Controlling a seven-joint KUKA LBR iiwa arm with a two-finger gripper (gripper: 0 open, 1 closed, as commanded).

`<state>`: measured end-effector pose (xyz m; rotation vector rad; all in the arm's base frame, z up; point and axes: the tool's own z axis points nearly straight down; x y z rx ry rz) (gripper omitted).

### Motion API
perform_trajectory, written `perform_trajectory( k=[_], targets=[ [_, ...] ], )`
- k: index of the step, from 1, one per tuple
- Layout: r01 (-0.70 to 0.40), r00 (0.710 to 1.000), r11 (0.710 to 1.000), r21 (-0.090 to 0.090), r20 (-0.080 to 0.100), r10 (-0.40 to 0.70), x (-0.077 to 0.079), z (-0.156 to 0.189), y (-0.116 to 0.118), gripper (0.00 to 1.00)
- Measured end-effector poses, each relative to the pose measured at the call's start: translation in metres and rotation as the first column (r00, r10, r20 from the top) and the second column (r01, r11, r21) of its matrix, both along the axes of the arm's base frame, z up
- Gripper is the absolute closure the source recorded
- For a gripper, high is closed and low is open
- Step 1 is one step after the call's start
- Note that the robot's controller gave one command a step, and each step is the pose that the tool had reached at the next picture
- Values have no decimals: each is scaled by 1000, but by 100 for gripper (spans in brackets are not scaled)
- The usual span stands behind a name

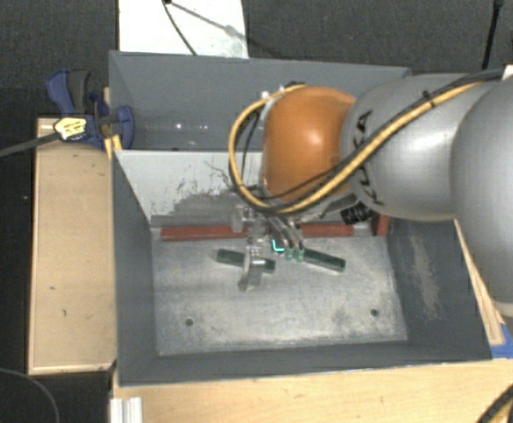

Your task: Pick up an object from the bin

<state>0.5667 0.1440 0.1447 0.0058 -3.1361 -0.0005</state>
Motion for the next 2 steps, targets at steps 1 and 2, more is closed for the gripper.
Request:
perform_trajectory(
  k=[1,2],
  targets=[
    [231,973,973,-1,4,-231,-2,-76,-13,0],
    [234,972,972,1,5,-234,-1,-75,-13,0]
  ],
)
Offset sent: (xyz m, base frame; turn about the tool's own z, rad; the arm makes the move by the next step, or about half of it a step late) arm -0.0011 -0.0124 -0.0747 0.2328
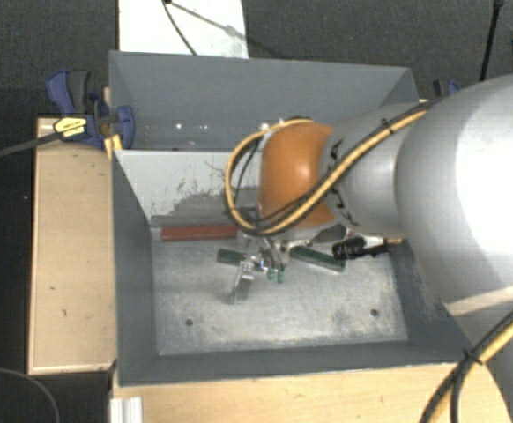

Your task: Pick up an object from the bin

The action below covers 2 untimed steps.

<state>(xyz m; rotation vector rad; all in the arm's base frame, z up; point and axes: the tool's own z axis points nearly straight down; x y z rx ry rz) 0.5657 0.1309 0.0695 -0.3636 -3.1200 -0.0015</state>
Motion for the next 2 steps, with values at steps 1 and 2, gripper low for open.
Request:
perform_trajectory(
  k=[1,2],
  targets=[
    [4,1000,1000,0,2,-4,1,1,0,0],
    [10,1000,1000,1,3,-10,1,1,0,0]
  ],
)
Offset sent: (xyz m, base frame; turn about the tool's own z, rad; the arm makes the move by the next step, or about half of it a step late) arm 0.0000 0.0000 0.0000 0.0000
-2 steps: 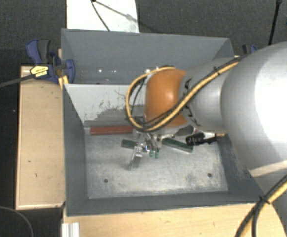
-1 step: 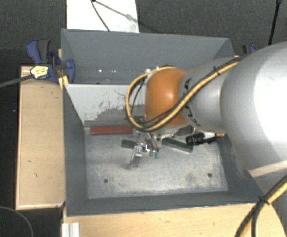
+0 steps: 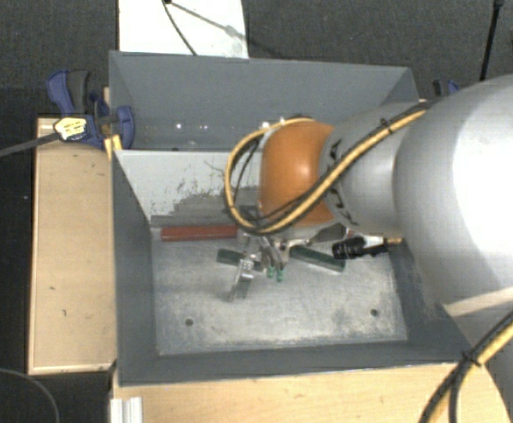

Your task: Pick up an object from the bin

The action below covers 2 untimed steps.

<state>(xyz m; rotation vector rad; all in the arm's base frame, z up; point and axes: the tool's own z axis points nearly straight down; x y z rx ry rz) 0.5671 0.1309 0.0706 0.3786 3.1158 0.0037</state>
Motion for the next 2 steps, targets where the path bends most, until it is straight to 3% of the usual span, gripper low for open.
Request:
perform_trajectory(
  k=[1,2],
  targets=[
    [5,1000,1000,0,2,-5,1,1,0,0],
    [7,1000,1000,0,2,-7,1,1,0,100]
  ],
)
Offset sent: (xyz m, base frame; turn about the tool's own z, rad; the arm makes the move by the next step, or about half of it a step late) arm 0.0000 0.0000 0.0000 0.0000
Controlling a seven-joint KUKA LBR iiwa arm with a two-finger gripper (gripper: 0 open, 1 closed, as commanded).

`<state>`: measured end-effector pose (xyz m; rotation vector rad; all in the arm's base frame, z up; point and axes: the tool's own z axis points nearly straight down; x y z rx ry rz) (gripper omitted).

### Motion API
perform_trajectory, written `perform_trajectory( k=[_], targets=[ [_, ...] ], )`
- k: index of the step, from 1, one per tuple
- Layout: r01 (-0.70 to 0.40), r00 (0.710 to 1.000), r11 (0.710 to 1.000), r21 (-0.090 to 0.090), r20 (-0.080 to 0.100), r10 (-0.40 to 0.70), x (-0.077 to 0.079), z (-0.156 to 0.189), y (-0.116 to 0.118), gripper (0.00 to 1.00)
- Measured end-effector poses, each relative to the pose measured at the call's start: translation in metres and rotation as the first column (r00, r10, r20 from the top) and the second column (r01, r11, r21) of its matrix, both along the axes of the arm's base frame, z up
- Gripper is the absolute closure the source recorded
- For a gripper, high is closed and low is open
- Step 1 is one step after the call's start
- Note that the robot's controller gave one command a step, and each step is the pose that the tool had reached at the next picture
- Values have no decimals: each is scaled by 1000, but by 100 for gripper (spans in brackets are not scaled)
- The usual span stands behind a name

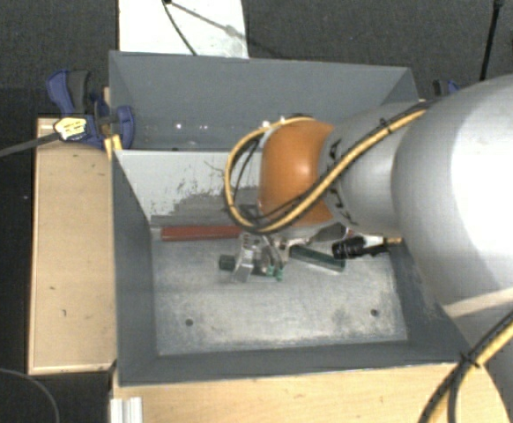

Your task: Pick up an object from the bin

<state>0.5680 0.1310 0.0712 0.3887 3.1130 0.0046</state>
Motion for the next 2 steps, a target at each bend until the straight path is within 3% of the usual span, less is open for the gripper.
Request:
perform_trajectory(
  k=[2],
  targets=[
    [-2,1000,1000,1,4,2,4,104,1,100]
  ],
)
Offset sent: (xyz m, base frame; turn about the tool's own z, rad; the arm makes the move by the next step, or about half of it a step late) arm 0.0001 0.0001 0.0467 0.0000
